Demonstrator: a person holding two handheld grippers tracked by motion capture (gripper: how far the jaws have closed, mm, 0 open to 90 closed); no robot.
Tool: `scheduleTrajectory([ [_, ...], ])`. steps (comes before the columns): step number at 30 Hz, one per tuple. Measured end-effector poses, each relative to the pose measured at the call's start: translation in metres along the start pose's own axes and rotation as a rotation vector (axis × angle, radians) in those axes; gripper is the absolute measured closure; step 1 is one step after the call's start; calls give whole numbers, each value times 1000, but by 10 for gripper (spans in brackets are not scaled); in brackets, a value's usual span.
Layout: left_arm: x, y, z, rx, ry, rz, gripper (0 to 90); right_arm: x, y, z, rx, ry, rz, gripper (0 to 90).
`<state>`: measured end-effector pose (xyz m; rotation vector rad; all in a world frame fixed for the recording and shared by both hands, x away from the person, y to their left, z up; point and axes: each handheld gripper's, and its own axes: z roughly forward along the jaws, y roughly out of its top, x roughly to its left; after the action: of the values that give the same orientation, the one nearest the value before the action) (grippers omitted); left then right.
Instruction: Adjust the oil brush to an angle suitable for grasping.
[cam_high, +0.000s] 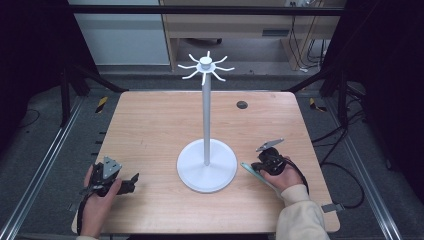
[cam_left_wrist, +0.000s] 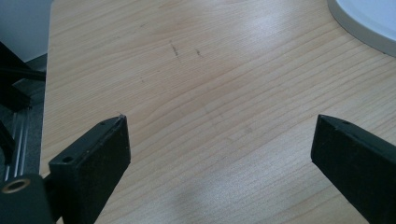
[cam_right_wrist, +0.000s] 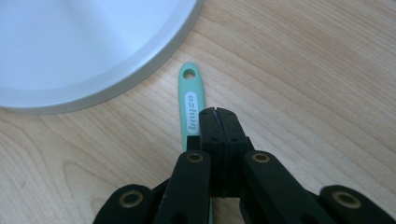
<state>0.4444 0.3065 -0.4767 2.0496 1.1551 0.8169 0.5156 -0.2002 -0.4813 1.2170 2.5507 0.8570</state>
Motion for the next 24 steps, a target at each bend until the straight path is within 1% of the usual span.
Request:
scheduleTrajectory([
  [2,0,0,1,3,2,4,43,1,0,-1,-3,-22,10,900],
  [3,-1,0,1,5,3,8,43,2,1,-5,-15,-27,6,900],
  [4,-1,0,1,4,3,8,43,2,1,-5,-15,-27,6,900],
  [5,-1,0,1,5,4,9,43,4,0,-10,-14,-44,-25,900],
  [7,0,0,1,5,5,7,43,6,-2,-13,-8,-46,-28,900],
  [8,1,0,2,5,7,7,43,8,-4,-16,-6,-47,-37,900],
  [9,2,0,2,6,7,2,43,9,-6,-20,5,-58,-56,900],
  [10,2,0,3,10,6,3,43,10,-9,-24,6,-64,-57,900],
  [11,2,0,4,13,6,5,43,11,-12,-29,16,-61,-70,900],
  [12,1,0,4,16,7,7,43,12,-13,-32,23,-66,-68,900],
  [13,0,0,5,21,6,16,43,12,-15,-35,43,-73,-73,900],
  [14,-1,0,5,23,6,22,43,12,-16,-39,68,-79,-95,900],
  [15,-2,1,5,24,4,28,43,12,-17,-41,82,-82,-104,900],
  [16,-3,1,5,26,4,33,43,12,-17,-44,107,-84,-121,897],
  [18,-5,1,6,31,4,42,43,13,-18,-47,142,-87,-134,882],
  [20,-5,1,6,35,3,45,42,12,-19,-49,168,-87,-144,855],
  [23,-5,0,7,41,0,44,42,9,-22,-47,222,-70,-135,791],
  [24,-5,0,7,40,0,42,42,8,-23,-46,231,-68,-145,784],
])
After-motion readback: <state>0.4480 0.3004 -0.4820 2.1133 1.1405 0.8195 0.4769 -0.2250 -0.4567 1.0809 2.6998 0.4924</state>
